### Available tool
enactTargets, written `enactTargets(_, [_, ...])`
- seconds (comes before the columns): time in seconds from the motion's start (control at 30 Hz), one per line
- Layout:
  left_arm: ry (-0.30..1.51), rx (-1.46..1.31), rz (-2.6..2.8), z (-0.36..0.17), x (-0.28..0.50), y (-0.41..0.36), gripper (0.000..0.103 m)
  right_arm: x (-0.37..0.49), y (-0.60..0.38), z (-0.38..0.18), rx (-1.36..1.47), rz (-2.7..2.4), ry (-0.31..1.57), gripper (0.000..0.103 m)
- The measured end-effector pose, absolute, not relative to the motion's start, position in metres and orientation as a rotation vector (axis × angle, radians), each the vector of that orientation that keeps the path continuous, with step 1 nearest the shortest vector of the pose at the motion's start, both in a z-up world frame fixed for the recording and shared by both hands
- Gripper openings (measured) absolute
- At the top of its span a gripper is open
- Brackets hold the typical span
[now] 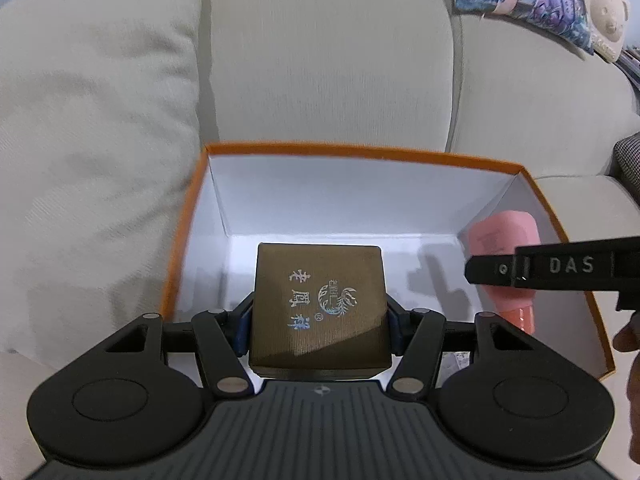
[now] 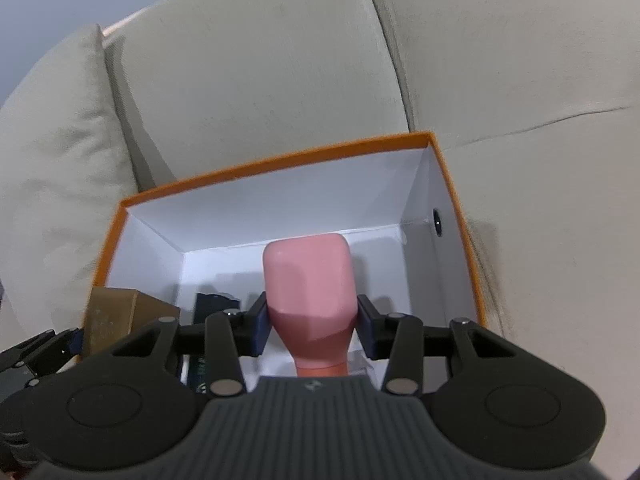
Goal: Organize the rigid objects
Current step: 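Carry the gold box and pink bottle over the shoebox, then lower both items into the shoebox and open both tools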
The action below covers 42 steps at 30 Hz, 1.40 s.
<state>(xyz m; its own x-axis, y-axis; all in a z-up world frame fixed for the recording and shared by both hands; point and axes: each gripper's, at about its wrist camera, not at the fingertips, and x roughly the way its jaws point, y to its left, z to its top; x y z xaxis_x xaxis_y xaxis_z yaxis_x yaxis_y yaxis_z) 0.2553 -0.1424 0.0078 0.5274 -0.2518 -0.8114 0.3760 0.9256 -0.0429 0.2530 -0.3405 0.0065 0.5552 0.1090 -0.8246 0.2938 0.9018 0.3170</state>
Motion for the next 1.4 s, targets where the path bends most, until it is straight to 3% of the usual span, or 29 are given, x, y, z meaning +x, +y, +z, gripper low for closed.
enactTargets(0.7, [1.066, 0.190, -0.354, -0.039, 0.260, -0.141, 0.068, 0.284, -0.319, -0.036, 0.355, -0.197, 1.109, 0.044])
enactTargets(1.4, [1.077, 0.259, -0.336, -0.046, 0.265, -0.151, 0.067, 0.294, -0.309, -0.053, 0.275, -0.205, 1.244, 0.044])
